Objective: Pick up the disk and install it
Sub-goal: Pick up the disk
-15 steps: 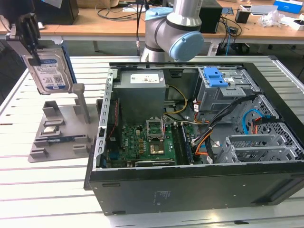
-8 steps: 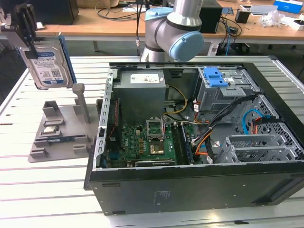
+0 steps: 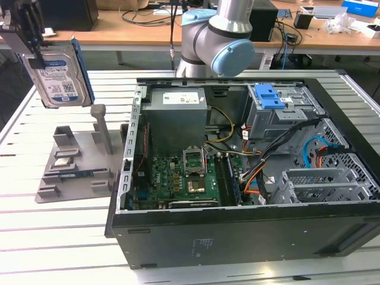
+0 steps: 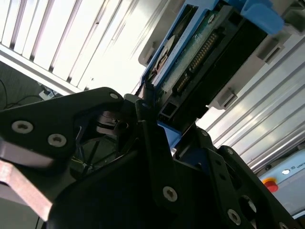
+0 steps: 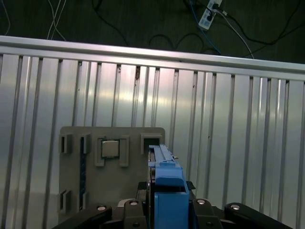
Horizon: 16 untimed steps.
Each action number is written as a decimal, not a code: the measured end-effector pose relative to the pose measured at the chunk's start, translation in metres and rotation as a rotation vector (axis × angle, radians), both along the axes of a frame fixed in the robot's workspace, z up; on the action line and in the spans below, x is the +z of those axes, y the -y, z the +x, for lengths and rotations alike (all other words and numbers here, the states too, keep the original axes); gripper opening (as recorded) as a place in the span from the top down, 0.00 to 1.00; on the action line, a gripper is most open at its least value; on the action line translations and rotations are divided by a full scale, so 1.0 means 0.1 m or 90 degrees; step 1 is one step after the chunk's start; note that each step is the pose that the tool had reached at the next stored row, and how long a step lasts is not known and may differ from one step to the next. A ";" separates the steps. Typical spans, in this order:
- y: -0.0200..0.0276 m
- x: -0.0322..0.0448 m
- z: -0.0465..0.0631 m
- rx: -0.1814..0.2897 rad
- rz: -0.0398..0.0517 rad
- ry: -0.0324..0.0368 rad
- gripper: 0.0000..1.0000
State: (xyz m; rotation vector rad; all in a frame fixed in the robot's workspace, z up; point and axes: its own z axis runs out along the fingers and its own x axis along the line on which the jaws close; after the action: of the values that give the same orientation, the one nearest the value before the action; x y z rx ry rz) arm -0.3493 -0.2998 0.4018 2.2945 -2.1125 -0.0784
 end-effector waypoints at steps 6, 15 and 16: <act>-0.001 0.077 0.00 0.000 0.0000 0.0000 0.63; -0.002 0.230 0.00 0.000 0.0000 0.0000 0.63; -0.002 0.247 0.00 0.000 0.0000 0.0000 0.63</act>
State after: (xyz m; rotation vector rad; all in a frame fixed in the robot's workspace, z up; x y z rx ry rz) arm -0.3493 -0.2995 0.4265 2.2945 -2.1125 -0.0784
